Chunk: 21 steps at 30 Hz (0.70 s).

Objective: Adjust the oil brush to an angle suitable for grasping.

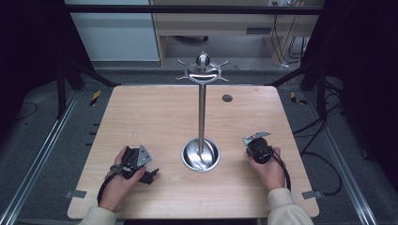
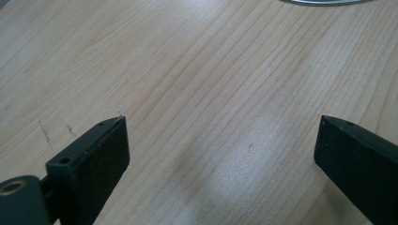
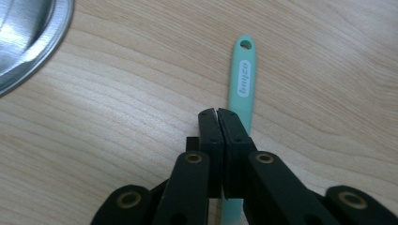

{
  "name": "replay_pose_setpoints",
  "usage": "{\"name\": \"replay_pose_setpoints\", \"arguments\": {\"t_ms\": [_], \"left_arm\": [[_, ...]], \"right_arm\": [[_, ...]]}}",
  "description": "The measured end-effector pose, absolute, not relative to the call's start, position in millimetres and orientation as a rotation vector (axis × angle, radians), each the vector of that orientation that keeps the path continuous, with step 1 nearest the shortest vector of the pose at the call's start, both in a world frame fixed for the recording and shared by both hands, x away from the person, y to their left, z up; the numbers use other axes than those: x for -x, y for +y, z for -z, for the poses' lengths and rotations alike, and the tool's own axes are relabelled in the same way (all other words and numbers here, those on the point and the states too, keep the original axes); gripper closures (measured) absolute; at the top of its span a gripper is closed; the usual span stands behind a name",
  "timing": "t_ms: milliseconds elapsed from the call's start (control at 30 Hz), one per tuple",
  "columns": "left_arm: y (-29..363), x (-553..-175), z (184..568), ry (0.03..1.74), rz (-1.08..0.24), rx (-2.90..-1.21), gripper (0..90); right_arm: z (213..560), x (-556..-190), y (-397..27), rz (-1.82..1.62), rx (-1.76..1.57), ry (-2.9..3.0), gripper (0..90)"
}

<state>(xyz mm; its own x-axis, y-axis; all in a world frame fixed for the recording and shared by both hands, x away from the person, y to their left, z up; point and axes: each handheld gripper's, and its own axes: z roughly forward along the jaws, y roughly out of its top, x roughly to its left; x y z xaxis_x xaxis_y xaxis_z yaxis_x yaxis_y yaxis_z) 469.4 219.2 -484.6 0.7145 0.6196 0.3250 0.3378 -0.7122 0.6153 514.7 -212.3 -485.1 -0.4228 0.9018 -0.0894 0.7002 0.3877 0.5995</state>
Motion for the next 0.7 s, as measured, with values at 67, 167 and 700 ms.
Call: {"name": "replay_pose_setpoints", "arguments": {"t_ms": [67,167,700], "left_arm": [[220,-469,485,0.731,-0.716,-2.389,3.3],[220,-469,485,0.735,-0.718,-2.388,3.3],[220,-468,485,0.737,-0.716,-2.387,3.3]], "right_arm": [[479,-512,-215,-0.727,-1.398,2.235,86.7],[473,-511,-220,-0.753,-1.439,2.236,82.3],[439,-522,-217,-0.453,-1.569,2.41,61.3]]}}
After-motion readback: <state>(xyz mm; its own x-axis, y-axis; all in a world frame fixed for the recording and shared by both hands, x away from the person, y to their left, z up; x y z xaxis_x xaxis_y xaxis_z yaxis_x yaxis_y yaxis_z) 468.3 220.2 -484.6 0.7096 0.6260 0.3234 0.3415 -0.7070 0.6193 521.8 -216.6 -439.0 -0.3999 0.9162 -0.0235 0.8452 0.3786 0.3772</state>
